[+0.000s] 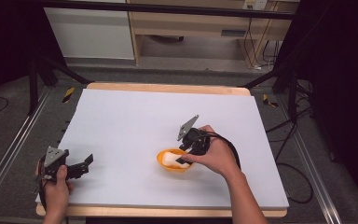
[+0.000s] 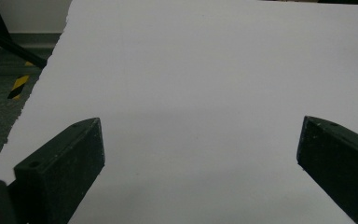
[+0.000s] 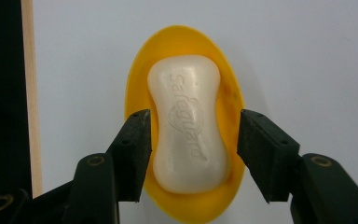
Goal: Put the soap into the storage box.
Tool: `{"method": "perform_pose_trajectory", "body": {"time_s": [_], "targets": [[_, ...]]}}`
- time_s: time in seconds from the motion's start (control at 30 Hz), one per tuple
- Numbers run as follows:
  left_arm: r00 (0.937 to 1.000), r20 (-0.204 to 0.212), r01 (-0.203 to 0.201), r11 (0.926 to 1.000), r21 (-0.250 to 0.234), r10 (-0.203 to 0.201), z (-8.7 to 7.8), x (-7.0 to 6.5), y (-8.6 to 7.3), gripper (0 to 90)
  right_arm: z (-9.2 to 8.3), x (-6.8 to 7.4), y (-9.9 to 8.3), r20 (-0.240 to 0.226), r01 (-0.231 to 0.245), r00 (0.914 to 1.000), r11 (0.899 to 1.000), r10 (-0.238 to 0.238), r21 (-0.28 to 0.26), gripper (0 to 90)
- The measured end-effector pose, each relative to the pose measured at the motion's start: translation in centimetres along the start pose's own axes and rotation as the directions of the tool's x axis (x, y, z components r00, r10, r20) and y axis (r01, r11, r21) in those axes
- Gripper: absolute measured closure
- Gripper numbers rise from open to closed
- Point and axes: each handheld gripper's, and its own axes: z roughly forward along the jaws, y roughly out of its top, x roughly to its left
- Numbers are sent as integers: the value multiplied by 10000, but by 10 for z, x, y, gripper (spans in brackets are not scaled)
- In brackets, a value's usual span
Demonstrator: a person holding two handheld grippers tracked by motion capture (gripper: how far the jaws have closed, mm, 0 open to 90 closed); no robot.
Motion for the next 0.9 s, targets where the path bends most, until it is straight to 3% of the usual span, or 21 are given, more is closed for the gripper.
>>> {"method": "perform_pose_trajectory", "body": {"time_s": [0.17,0.47,0.67,0.73,0.77,0.87,0.9], "targets": [[10000,10,-3,10000,-11,3,0,0,0,3,-9,-3,-9,120,-206,9997,9997,207,-87,442],[10000,9,-26,10000,-20,26,0,0,0,3,-24,-10,-41,371,-1048,9936,9931,1068,-525,366],[10000,-1,-37,10000,-24,37,0,-1,0,3,-31,-15,-64,592,-1628,9838,9819,1690,-968,279],[10000,4,-36,10000,-32,36,-1,0,0,3,-35,-15,-72,970,-1835,9759,9758,1953,-1188,210],[10000,4,-36,10000,-32,36,-1,0,0,3,-35,-15,-72,970,-1835,9759,9758,1953,-1188,210],[10000,28,-35,10000,-49,35,-1,0,0,3,-40,-15,-85,1358,-2166,9626,9672,2343,-1330,134],[10000,28,-35,10000,-49,35,-1,0,0,3,-40,-15,-85,1358,-2166,9626,9672,2343,-1330,134]]}}
